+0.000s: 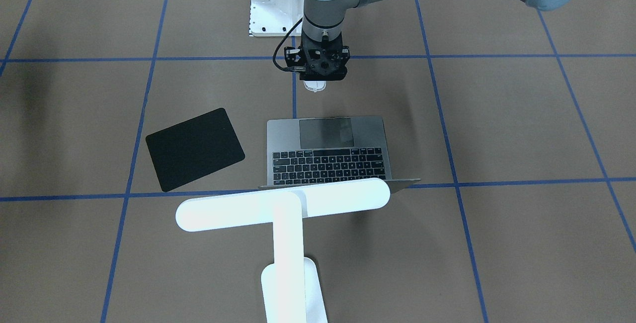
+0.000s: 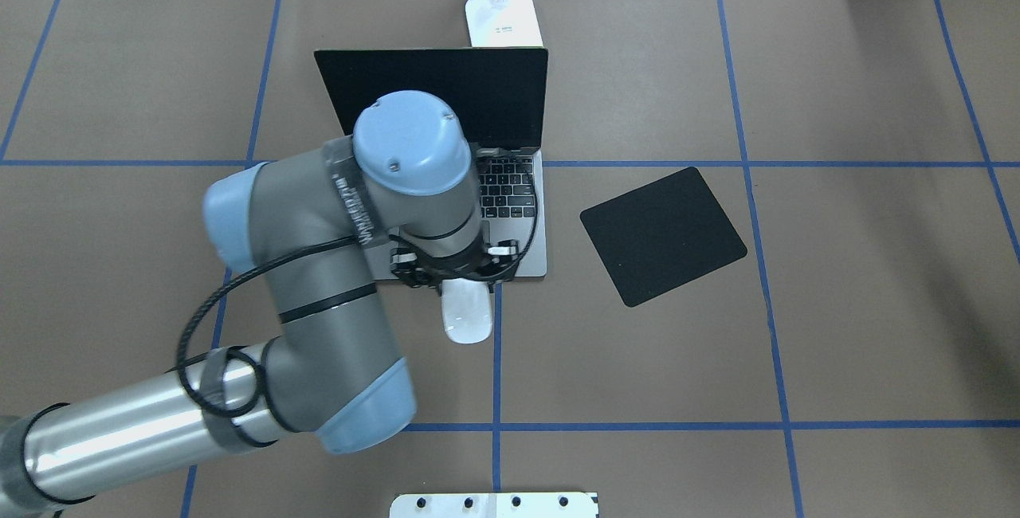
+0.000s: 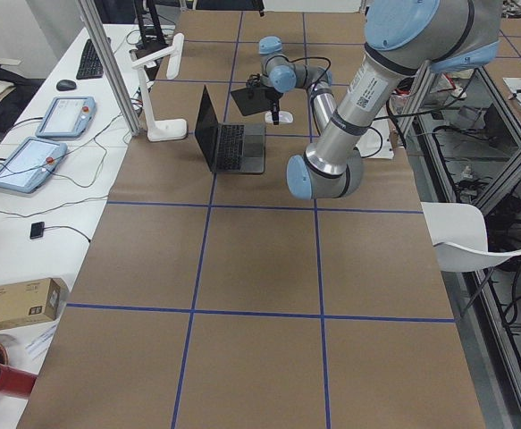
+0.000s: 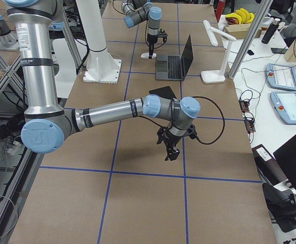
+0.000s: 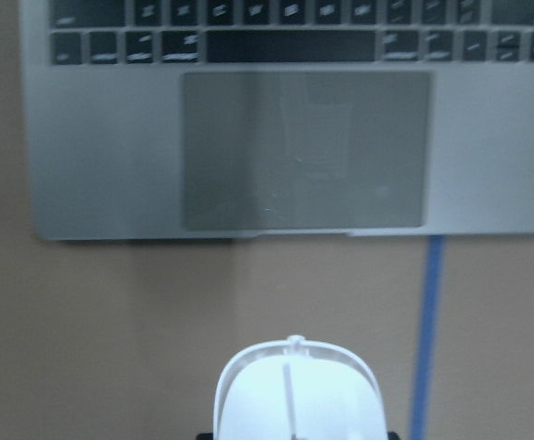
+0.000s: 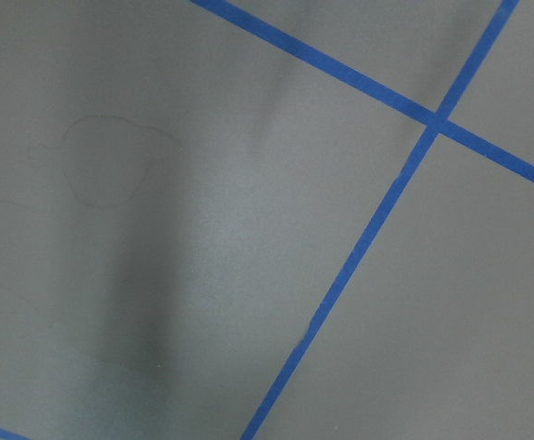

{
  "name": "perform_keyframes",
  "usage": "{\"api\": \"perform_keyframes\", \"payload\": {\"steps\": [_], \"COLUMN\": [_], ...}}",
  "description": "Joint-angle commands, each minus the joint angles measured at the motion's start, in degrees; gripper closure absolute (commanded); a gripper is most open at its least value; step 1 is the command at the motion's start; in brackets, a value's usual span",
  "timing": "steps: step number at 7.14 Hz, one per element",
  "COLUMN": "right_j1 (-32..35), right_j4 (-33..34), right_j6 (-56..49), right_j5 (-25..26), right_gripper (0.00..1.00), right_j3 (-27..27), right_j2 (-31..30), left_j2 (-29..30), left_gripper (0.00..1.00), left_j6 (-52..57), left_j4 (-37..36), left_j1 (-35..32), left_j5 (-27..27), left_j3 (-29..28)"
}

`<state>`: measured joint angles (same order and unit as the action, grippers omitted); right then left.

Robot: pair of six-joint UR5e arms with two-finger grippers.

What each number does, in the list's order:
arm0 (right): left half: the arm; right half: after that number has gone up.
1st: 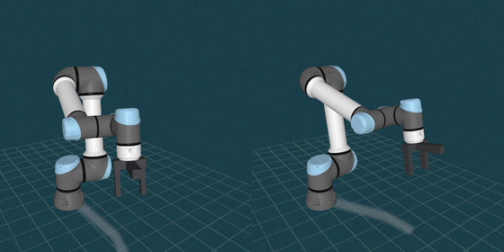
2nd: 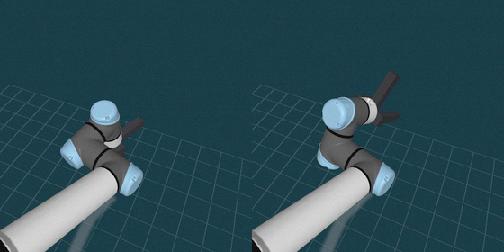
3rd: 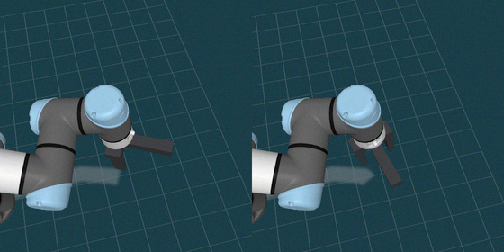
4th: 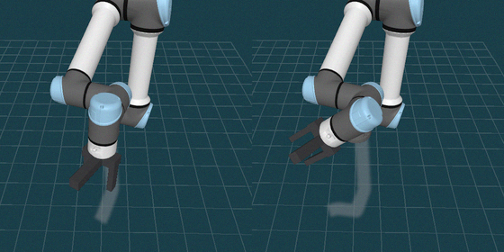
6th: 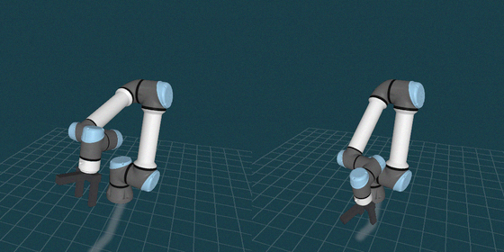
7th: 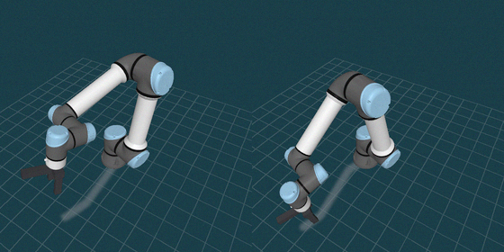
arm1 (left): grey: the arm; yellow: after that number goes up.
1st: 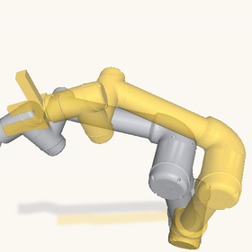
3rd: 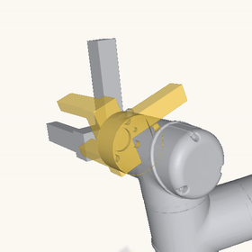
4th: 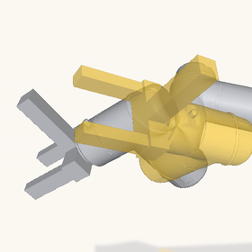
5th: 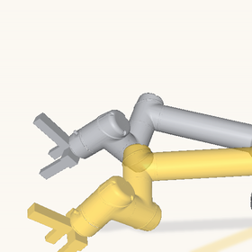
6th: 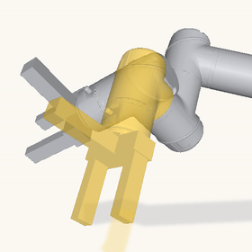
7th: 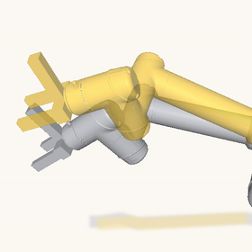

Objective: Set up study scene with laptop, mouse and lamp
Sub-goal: 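Lower the white mouse onto the black mouse pad with the left gripper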

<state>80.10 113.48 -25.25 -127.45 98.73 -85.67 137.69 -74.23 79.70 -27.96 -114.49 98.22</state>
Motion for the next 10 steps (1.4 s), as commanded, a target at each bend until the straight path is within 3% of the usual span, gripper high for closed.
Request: {"api": "perform_keyframes", "payload": {"steps": [1, 3, 5, 7, 10], "right_j1": [0.05, 0.23, 0.23, 0.23, 0.23], "right_j4": [-1.32, -2.3, -2.3, -2.3, -2.3], "right_j6": [-0.93, -1.38, -1.29, -1.2, -1.2], "right_j5": [-0.43, -1.04, -1.91, -2.71, -3.5], "right_gripper": [0.0, 0.0, 0.0, 0.0, 0.0], "right_j3": [-0.03, -0.03, -0.11, -0.12, 0.06], "right_j2": [-1.16, -2.22, -2.23, -2.31, -2.31], "left_j2": [10.61, 18.63, 21.03, 23.39, 24.11], "left_gripper": [0.65, 0.65, 0.65, 0.65, 0.64], "left_j6": [-5.98, -10.74, -12.06, -14.44, -16.2], "left_j4": [3.68, 12.54, 20.45, 24.44, 28.4], "left_j1": [0.19, 0.89, 3.43, 6.07, 8.27], "left_j5": [1.54, 3.83, 9.96, 15.06, 22.97], "left_j3": [-10.96, -25.38, -34.45, -39.31, -40.56]}}
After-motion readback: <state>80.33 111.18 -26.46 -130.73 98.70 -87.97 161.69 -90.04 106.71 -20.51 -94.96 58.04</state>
